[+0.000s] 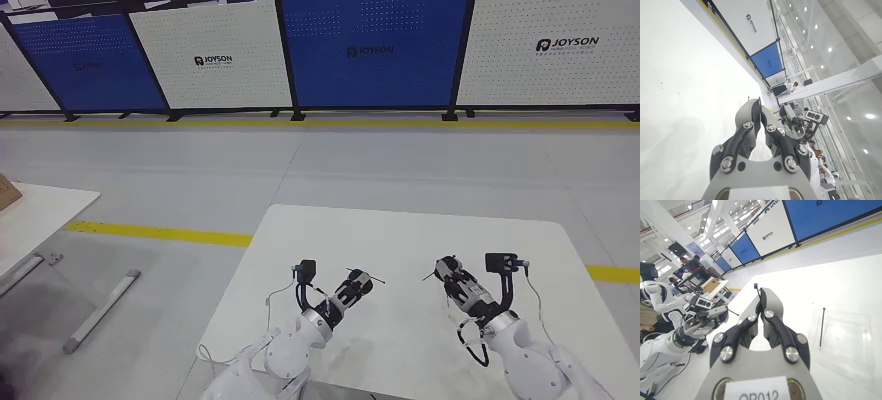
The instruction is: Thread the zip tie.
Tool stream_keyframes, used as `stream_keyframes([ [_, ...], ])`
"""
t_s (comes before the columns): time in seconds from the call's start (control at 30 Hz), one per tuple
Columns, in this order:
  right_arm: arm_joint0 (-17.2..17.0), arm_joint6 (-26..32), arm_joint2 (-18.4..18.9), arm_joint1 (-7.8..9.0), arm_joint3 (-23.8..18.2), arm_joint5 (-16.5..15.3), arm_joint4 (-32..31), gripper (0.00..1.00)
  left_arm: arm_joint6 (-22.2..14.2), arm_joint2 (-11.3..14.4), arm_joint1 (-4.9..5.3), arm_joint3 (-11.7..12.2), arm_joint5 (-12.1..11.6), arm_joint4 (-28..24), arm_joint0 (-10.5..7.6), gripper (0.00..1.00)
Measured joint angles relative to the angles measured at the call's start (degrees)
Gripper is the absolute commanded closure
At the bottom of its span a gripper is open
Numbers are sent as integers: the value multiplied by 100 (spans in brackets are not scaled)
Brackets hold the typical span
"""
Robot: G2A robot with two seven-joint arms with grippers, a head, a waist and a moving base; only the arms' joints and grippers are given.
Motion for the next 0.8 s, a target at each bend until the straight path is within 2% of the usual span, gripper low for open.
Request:
stream_keyframes([
  [0.13,161,19,-321,-97,110,273,18,100,0,0,0,0,0,0,0,100],
  [0.53,162,11,-327,-101,119,291,13,100,0,0,0,0,0,0,0,100],
  [0.67,-2,-573,-356,-164,77,396,67,100,20,43,-18,18,-33,40,0,100],
  [0.8,-223,-1227,-554,-242,-61,635,-161,100,42,132,-52,79,-99,71,-27,100],
])
